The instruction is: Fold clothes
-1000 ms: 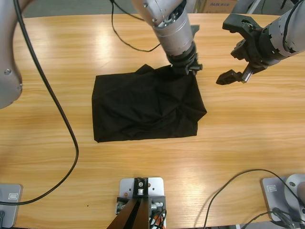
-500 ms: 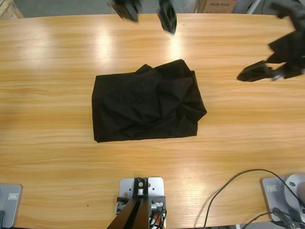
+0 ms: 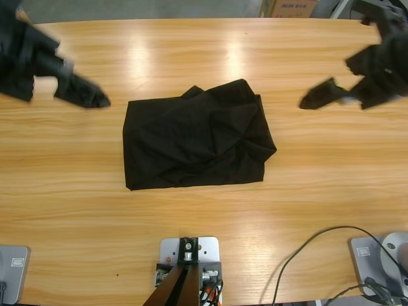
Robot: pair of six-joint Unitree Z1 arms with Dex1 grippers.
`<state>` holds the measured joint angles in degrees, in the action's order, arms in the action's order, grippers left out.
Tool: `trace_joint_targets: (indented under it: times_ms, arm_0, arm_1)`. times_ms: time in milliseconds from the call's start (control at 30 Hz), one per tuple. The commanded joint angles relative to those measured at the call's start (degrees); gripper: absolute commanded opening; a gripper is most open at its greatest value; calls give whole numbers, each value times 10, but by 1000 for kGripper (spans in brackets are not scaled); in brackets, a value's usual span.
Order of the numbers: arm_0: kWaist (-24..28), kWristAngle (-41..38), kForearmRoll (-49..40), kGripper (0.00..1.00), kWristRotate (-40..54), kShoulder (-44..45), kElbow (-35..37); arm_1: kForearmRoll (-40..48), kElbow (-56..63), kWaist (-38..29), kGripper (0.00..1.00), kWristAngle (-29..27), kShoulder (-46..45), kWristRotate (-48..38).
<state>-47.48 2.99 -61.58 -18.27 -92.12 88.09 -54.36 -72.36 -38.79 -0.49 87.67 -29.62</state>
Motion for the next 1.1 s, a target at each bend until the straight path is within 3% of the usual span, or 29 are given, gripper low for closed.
trace_joint_targets:
  times_ms: [33, 133, 233, 533, 667, 933, 1100]
  arm_0:
    - [-1, -1, 182, 1000, -19, 25, -180]
    - [0, -10, 251, 1000, -23, 8, -236]
    - [13, -19, 306, 1000, -25, -24, -271]
    - [68, -22, 370, 1000, -34, -81, -256]
    - [73, -30, 380, 1000, -33, -87, -256]
    - [75, -32, 394, 1000, -41, -98, -256]
    - [76, -33, 396, 1000, -41, -98, -257]
  arm_1:
    - [-87, -214, -68, 987, -22, 228, -1]
    - [-96, -279, -94, 862, -35, 291, 14]
    - [-139, -343, -98, 858, -30, 348, -6]
    - [-147, -345, -101, 957, 22, 400, -220]
    - [-151, -360, -91, 1000, 24, 428, -272]
    - [-179, -376, -53, 985, 21, 484, -290]
    - [-182, -385, -40, 868, 11, 493, -290]
